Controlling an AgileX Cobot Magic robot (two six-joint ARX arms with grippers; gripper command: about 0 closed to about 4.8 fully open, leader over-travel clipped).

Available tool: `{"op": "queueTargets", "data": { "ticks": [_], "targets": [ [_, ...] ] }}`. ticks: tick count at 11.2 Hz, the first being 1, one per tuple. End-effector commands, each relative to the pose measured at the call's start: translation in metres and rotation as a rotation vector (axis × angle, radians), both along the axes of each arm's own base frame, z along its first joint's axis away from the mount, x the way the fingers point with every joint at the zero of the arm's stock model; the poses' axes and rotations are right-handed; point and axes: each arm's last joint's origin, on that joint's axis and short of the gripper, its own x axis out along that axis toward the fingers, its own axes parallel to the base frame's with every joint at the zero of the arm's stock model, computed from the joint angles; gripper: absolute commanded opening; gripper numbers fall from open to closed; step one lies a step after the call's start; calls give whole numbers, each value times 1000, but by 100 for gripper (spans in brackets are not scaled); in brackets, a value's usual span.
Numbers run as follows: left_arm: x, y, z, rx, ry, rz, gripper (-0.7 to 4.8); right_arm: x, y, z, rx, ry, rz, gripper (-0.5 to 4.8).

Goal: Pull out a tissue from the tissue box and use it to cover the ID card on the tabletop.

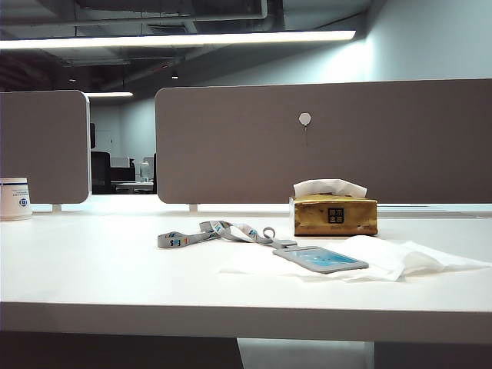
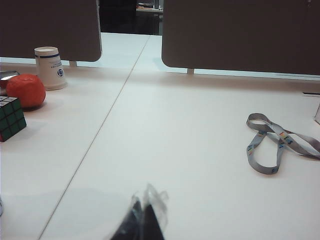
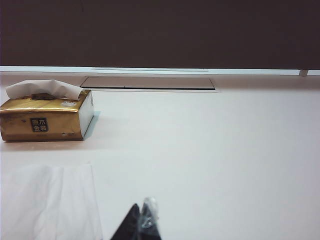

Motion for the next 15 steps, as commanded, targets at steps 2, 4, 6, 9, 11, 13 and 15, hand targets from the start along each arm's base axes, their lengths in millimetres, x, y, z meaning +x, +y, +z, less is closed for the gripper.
{"op": "queueTargets", "data": {
  "ticks": [2,4,6,9,11,13,15],
  "targets": [
    [0,0,2,0,-13,-7,-5,0,0,1,3,-14,-3,-5],
    [0,0,2,0,-13,-7,-5,0,0,1,3,-14,-3,-5],
    [0,0,2,0,-13,-7,-5,0,0,1,3,-15,-3,-5],
    [0,0,2,0,-13,-7,-5,0,0,2,3,-24,-3,-4],
    [0,0,2,-38,-13,-8,-5,0,0,6,3,-64,1,-5],
    [0,-1,3,-72,-14,-47,-5,-1,1,15,1,-152,34,-5],
    [-1,-5,6,-69,-43,-161,-5,-3,2,26,-4,-245,66,-5]
  ]
}}
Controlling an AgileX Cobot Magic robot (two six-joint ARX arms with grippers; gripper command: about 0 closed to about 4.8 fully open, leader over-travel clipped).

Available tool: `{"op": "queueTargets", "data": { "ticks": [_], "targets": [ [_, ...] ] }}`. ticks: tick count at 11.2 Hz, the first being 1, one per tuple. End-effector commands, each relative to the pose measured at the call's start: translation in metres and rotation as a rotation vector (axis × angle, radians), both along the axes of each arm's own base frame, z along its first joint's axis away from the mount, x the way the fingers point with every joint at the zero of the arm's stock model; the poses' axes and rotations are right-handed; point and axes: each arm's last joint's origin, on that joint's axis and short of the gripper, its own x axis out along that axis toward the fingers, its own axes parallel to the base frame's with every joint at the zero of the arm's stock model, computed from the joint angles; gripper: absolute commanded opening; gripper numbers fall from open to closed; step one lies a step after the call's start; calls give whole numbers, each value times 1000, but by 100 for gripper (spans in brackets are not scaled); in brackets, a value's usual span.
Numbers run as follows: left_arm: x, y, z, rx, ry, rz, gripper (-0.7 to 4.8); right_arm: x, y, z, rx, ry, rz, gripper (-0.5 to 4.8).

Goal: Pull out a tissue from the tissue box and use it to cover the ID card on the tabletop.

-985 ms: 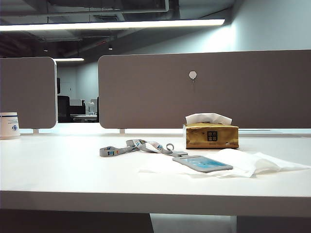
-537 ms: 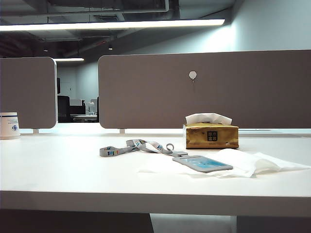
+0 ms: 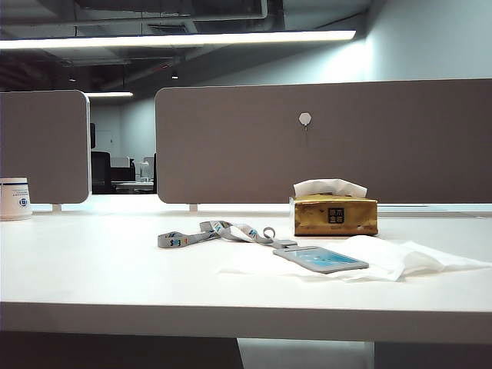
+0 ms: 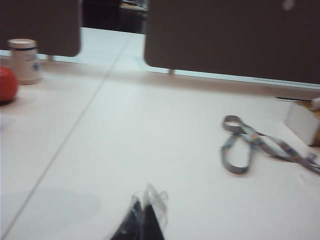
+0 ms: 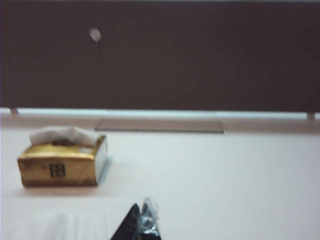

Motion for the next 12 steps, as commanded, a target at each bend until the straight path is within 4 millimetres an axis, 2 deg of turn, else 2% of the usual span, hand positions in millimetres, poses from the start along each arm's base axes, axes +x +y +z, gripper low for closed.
{"op": "queueTargets", "data": {
  "ticks": [1,2,3,4,6,7,9,11,12],
  "targets": [
    [-1,-3,9,-2,-80,-120,-5,-5,2,22,-6,-119,47,-5],
    [-1,-4,10,-1,-88,-134,-5,-7,2,27,-11,-133,69,-5],
    [-2,-5,12,-22,-108,-165,-5,-13,3,46,-23,-189,109,-5],
    [-2,-5,13,-38,-112,-166,-5,-16,4,52,-27,-209,116,-5],
    [-2,-5,13,-61,-113,-192,-5,-31,4,92,-72,-310,104,-5],
    [-2,-7,13,-58,-111,-236,-5,-28,5,128,-135,-285,140,-5],
    [-3,-7,14,-56,-117,-266,-5,2,9,176,-162,-217,271,-5],
    [-3,-8,15,-54,-125,-279,-5,26,11,194,-170,-173,342,-5],
    [-3,-8,15,-53,-127,-279,-5,50,12,203,-174,-127,407,-5]
  ]
}}
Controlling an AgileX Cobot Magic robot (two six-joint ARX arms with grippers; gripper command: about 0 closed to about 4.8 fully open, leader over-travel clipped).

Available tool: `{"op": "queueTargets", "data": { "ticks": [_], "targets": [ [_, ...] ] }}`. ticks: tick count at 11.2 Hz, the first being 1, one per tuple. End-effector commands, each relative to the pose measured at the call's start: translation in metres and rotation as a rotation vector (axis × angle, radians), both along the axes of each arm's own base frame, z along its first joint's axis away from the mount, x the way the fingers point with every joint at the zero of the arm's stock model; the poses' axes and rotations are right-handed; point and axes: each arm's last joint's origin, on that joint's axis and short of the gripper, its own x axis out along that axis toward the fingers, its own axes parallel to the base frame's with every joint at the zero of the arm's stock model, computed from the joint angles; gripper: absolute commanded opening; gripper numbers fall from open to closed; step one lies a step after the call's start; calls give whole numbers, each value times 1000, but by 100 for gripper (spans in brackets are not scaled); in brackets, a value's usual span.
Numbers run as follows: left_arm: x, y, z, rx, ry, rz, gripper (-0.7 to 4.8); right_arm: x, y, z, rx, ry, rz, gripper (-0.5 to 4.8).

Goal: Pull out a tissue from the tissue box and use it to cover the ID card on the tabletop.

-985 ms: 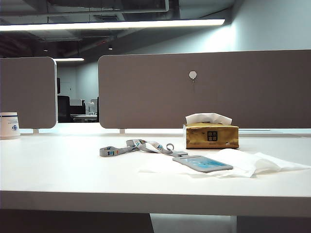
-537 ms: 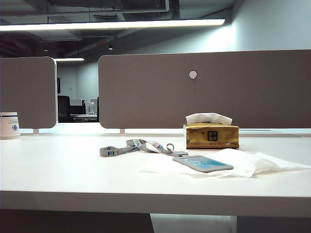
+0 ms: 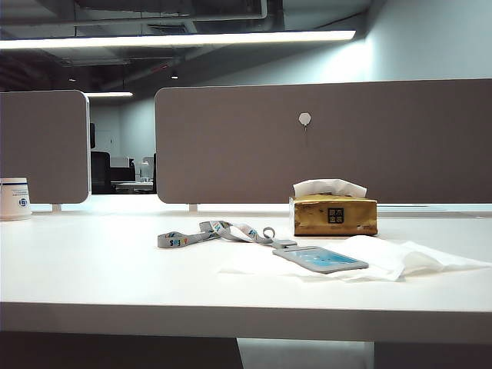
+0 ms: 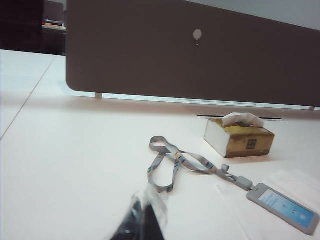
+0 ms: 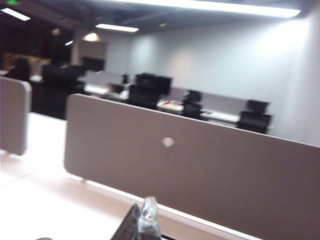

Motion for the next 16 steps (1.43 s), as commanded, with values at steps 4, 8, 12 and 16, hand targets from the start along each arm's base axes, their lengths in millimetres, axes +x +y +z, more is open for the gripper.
{"op": "queueTargets", "data": {
  "ticks": [4,8,12,16],
  "targets": [
    [-2,-2,7,10,-67,-89,-5,146,11,-20,-51,288,295,-4],
    [-3,-4,7,21,-67,-162,-5,206,42,-89,-112,439,306,109],
    [-3,-4,7,21,-66,-163,-5,245,46,-113,-212,466,198,205],
    [-3,-4,7,21,-66,-163,-5,258,45,-136,-242,530,140,213]
  ]
}}
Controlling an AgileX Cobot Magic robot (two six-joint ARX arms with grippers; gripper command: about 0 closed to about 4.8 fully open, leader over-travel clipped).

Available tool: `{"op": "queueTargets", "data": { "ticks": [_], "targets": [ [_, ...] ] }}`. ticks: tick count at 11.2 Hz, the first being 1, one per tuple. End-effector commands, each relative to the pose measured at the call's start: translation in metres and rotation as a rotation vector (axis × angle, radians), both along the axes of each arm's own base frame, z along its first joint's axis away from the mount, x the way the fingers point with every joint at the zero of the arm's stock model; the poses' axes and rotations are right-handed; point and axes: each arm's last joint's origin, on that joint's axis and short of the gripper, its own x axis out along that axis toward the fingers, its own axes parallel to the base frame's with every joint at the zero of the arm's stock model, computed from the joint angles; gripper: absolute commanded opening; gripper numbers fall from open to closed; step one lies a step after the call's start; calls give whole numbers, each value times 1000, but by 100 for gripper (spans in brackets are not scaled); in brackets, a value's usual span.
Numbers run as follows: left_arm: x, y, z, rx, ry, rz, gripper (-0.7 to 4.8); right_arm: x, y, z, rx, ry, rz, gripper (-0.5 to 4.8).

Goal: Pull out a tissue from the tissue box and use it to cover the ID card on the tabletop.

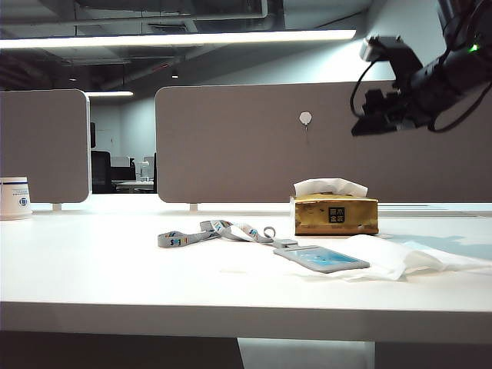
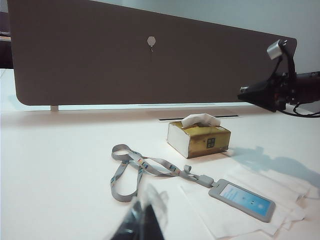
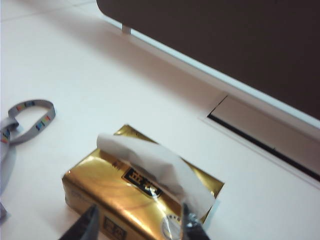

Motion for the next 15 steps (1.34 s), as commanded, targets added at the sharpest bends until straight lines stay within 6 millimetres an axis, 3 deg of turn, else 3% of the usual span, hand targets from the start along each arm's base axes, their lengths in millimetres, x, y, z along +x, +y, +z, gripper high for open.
{"op": "queueTargets", "data": {
  "ticks": [1,7,12,15],
  "targets": [
    [-1,0,2,-2,-14,-8,-5,5,-1,-10,-43,10,-34,213],
    [-1,0,2,-2,-13,-8,-5,42,2,-35,-92,41,-79,213],
    [-1,0,2,-2,-13,-8,-5,57,1,-50,-120,54,-94,212],
    [-1,0,2,-1,-13,-8,-5,67,2,-49,-121,38,-102,212]
  ]
}}
